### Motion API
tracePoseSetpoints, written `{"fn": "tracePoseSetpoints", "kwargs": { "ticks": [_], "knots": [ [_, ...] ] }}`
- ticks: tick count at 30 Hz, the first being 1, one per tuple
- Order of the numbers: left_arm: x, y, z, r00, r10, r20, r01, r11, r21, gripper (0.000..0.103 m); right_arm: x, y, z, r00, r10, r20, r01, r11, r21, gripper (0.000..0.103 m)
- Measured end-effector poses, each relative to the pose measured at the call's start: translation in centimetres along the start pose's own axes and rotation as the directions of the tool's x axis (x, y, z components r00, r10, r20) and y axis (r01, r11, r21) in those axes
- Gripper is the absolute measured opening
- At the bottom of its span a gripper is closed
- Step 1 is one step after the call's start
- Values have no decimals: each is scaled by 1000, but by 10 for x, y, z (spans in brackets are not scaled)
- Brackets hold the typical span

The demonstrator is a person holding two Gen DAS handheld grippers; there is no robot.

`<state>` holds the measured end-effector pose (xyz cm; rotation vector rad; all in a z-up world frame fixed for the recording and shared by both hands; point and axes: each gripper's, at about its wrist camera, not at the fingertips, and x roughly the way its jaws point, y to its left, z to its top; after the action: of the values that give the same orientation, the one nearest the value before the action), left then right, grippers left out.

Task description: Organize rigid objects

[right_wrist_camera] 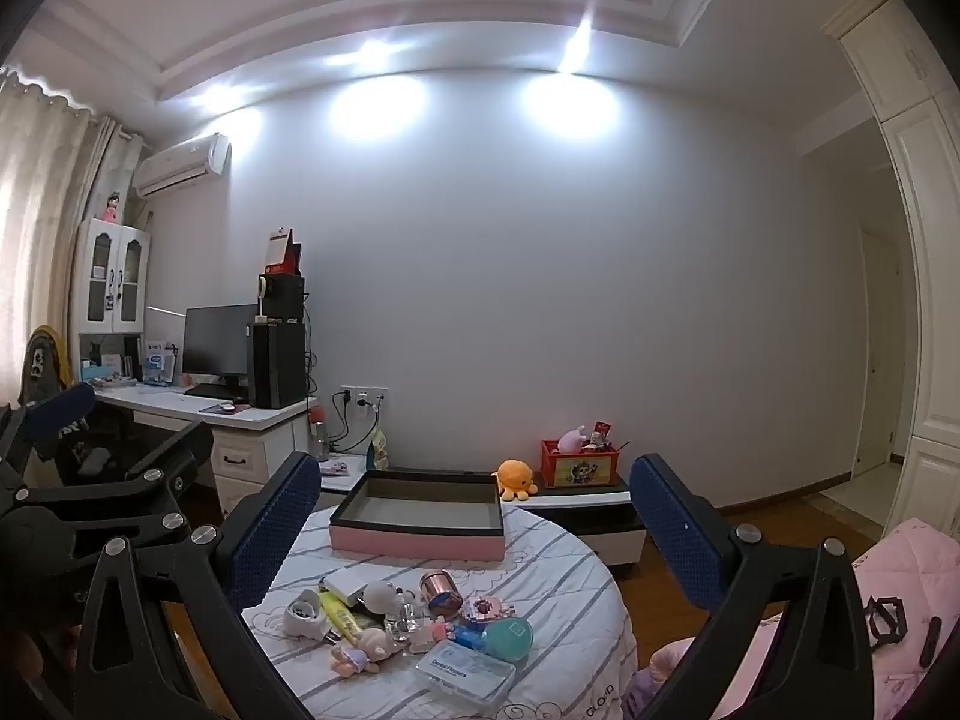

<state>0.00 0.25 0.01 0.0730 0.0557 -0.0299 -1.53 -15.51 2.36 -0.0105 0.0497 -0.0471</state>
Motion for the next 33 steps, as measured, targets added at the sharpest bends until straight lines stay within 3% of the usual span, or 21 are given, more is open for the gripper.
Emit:
{"fn": "tracePoseSetpoints", "kwargs": {
  "ticks": [7,33],
  "knots": [
    [1,2,3,1000,-1,-22,1,1000,-26,103,-1,-1,1,1000,-7,-6,7,1000,-16,103],
    [-4,1,1,999,26,22,-26,1000,-17,103,2,-1,0,1000,-6,12,7,1000,-16,103]
  ]
}}
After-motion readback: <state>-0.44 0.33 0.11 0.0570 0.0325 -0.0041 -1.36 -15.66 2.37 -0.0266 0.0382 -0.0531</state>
